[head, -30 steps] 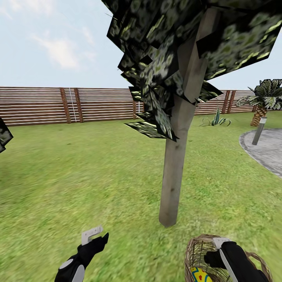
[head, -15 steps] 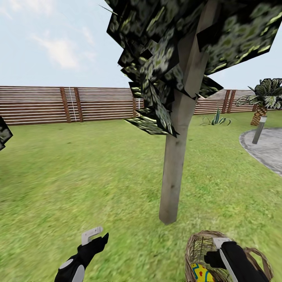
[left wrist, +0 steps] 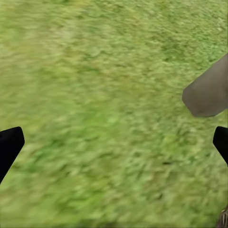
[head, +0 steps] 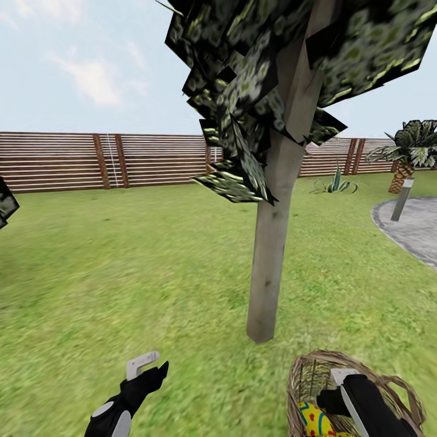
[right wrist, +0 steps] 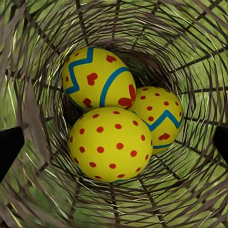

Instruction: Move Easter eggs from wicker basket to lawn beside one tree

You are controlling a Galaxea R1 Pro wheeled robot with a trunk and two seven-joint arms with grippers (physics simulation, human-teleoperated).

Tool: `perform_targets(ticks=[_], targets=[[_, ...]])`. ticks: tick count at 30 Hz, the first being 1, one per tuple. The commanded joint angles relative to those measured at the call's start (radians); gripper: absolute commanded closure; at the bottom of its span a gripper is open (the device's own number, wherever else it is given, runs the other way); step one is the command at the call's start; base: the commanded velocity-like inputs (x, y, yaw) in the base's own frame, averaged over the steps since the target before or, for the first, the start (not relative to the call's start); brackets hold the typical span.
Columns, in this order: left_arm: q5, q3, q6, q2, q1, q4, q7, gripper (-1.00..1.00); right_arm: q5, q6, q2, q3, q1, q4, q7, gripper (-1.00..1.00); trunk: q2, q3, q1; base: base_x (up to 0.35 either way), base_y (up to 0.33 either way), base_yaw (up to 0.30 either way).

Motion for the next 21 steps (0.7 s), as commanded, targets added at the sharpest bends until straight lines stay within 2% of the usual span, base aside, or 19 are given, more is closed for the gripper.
perform_targets(ticks=[1, 21], targets=[[0.011, 0.001, 0.005, -0.001, 0.0, -0.002, 0.006, -1.0, 0.007, 0.004, 0.0, -0.001, -0.001, -0.001, 0.006, -1.0, -0.008, -0.004, 0.004, 0.0, 0.0, 0.0], [0.011, 0.001, 0.004, -0.001, 0.0, 0.0, 0.007, -1.0, 0.008, 0.003, -0.002, -0.003, -0.001, -0.001, 0.005, -1.0, -0.148, -0.067, 0.08, 0.0, 0.0, 0.0]])
